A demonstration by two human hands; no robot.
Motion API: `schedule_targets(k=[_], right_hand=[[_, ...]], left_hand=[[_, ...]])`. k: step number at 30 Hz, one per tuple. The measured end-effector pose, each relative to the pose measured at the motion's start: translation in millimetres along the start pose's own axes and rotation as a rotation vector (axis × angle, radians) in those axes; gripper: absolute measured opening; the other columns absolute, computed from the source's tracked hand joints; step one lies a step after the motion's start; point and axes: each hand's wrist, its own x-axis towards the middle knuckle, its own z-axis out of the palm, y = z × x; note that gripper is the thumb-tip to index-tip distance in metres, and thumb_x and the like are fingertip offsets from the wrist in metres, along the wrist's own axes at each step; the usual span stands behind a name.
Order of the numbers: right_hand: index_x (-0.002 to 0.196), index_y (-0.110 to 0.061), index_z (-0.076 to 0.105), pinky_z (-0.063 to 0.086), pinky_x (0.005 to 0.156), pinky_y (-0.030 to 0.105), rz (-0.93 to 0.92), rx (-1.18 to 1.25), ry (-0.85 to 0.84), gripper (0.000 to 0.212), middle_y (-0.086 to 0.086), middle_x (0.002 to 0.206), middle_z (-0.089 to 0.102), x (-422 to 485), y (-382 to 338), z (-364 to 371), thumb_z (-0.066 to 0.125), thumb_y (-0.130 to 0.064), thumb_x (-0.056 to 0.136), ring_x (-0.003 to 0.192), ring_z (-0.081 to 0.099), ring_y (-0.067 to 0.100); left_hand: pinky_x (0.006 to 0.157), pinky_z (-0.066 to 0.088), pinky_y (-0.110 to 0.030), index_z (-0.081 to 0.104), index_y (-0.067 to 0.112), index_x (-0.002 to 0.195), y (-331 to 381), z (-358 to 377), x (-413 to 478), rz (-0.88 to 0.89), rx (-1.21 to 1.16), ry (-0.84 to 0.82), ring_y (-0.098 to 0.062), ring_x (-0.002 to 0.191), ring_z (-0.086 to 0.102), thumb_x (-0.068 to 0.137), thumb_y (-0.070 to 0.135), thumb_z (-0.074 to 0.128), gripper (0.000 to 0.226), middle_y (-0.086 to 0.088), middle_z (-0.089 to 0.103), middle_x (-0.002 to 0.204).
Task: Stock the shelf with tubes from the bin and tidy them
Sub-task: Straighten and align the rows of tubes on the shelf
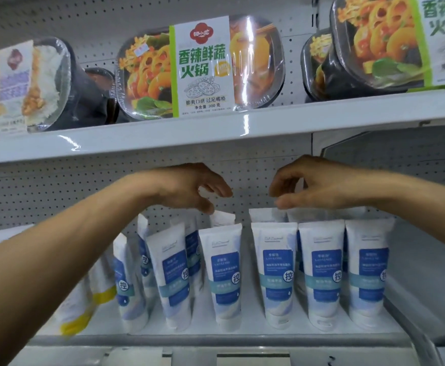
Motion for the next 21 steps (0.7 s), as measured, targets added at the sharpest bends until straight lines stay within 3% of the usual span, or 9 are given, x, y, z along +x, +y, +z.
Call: schedule_targets(k=[3, 6, 9, 12, 17, 21], right_hand=[[0.117, -0.028, 0.063, 0.047, 0.081, 0.012, 0.035, -0.054, -0.162, 0.033, -0.018, 0.11, 0.064, 18.1, -4.4, 8.3, 0.066, -0.041, 0.087, 0.097, 0.06, -0.002], [0.115, -0.022, 0.067, 0.054, 0.089, 0.024, 0.033, -0.096, -0.273, 0.032, -0.01, 0.109, 0.07, 32.1, -8.0, 19.5, 0.067, -0.038, 0.087, 0.095, 0.065, 0.003], [0.1, -0.017, 0.072, 0.056, 0.08, 0.025, 0.036, -0.131, -0.308, 0.021, -0.005, 0.096, 0.073, 41.4, -7.6, 29.0, 0.068, -0.033, 0.088, 0.087, 0.068, 0.011], [0.087, -0.017, 0.072, 0.052, 0.068, 0.026, 0.037, -0.128, -0.306, 0.017, -0.003, 0.087, 0.073, 44.2, -5.5, 33.2, 0.068, -0.033, 0.087, 0.079, 0.066, 0.014], [0.095, -0.013, 0.074, 0.055, 0.077, 0.032, 0.036, -0.126, -0.292, 0.023, -0.001, 0.094, 0.074, 40.8, -5.9, 33.7, 0.066, -0.034, 0.089, 0.086, 0.067, 0.017], [0.096, -0.016, 0.074, 0.053, 0.069, 0.022, 0.027, -0.119, -0.287, 0.02, -0.008, 0.091, 0.072, 39.5, -8.5, 33.7, 0.066, -0.033, 0.09, 0.082, 0.065, 0.009]], left_hand=[[0.097, 0.032, -0.016, 0.06, 0.033, 0.126, -4.2, 9.6, 11.5, -0.013, 0.043, -0.104, 0.003, 0.114, 0.05, 0.084, 0.022, 0.074, 0.045, 0.018, 0.059, 0.129], [0.095, 0.04, -0.02, 0.065, 0.03, 0.12, -6.3, 21.7, 24.3, -0.003, 0.052, -0.112, -0.005, 0.115, 0.057, 0.082, 0.026, 0.076, 0.04, 0.013, 0.063, 0.127], [0.086, 0.046, -0.016, 0.07, 0.024, 0.114, -9.6, 28.7, 32.7, 0.025, 0.041, -0.076, -0.004, 0.104, 0.061, 0.083, 0.029, 0.074, 0.031, 0.011, 0.068, 0.119], [0.087, 0.056, -0.026, 0.074, 0.02, 0.106, -11.2, 32.0, 37.3, 0.076, -0.022, -0.065, -0.003, 0.091, 0.068, 0.082, 0.031, 0.075, 0.026, 0.009, 0.073, 0.106], [0.084, 0.057, -0.024, 0.074, 0.018, 0.105, -7.2, 35.5, 41.6, 0.091, -0.043, -0.033, -0.003, 0.087, 0.069, 0.083, 0.03, 0.075, 0.025, 0.007, 0.074, 0.103], [0.085, 0.058, -0.028, 0.074, 0.015, 0.105, -4.5, 37.9, 43.3, 0.082, -0.071, -0.026, -0.005, 0.087, 0.07, 0.082, 0.029, 0.075, 0.027, 0.004, 0.075, 0.102]])
